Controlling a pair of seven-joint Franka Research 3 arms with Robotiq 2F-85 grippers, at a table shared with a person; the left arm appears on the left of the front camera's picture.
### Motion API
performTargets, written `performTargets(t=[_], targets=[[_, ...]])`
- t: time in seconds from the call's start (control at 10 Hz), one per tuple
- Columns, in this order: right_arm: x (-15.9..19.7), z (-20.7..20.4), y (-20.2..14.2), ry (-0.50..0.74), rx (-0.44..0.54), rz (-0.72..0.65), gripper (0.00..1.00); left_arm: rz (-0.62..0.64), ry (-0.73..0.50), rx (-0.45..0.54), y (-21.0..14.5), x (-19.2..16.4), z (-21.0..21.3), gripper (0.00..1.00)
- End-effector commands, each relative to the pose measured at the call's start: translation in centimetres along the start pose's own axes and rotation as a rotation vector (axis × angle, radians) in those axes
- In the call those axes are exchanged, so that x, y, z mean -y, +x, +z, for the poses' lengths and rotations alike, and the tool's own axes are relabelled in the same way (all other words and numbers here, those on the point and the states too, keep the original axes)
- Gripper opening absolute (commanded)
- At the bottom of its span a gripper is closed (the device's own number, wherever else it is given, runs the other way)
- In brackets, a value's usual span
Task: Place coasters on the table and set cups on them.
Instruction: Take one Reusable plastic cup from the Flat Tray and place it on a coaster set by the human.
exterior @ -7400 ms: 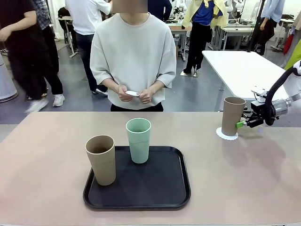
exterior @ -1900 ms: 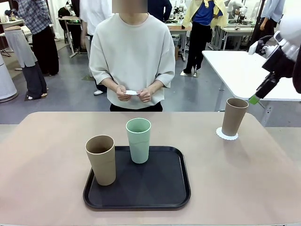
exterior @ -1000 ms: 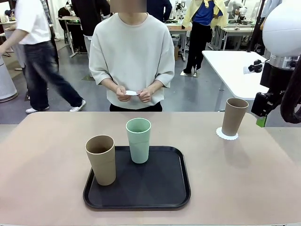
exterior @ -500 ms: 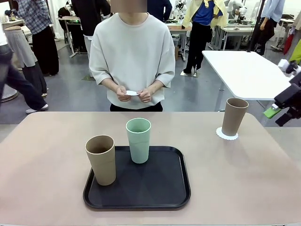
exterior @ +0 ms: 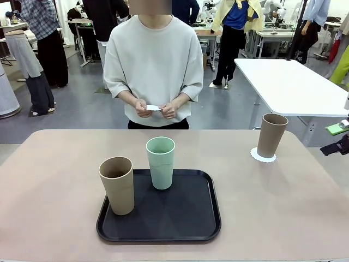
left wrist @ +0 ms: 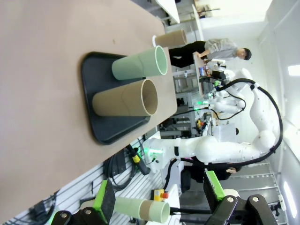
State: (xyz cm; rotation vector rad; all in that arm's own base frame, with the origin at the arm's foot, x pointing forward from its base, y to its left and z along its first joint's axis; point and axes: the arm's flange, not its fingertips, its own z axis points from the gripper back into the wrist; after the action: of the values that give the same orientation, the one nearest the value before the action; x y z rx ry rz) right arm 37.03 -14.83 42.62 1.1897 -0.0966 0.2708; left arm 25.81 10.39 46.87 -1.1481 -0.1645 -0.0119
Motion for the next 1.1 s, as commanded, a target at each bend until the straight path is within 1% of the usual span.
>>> performTargets(t=[0.0,0.4,0.6,0.7,0.8,0.9,1.0], targets=[[0.6,1.7,0.3,0.002,0.056,-0.044,1.0,-0.008,-0.012,0.003,-0.1,0.0,0.2,1.0],[1.4,4.5,-4.0,0.025,0.164,-0.068,1.0,-0.008,-0.012,0.003,-0.1,0.0,0.2,1.0],[2.0,5.4,-4.8,0.025,0.205,-0.078,1.0,-0.008,-0.012,0.003,-0.1,0.0,0.2,1.0],[2.3,5.4,-4.9,0.0,0.207,-0.07,1.0,-0.008,-0.012,0.003,-0.1,0.0,0.2,1.0],[2.4,4.7,-4.1,-0.091,0.17,0.017,1.0,-0.008,-0.012,0.003,-0.1,0.0,0.2,1.0],[2.2,6.1,-4.9,-0.007,0.175,-0.096,1.0,-0.008,-0.012,0.003,-0.1,0.0,0.2,1.0],[2.2,6.1,-4.9,-0.007,0.175,-0.096,1.0,-0.008,-0.012,0.003,-0.1,0.0,0.2,1.0]])
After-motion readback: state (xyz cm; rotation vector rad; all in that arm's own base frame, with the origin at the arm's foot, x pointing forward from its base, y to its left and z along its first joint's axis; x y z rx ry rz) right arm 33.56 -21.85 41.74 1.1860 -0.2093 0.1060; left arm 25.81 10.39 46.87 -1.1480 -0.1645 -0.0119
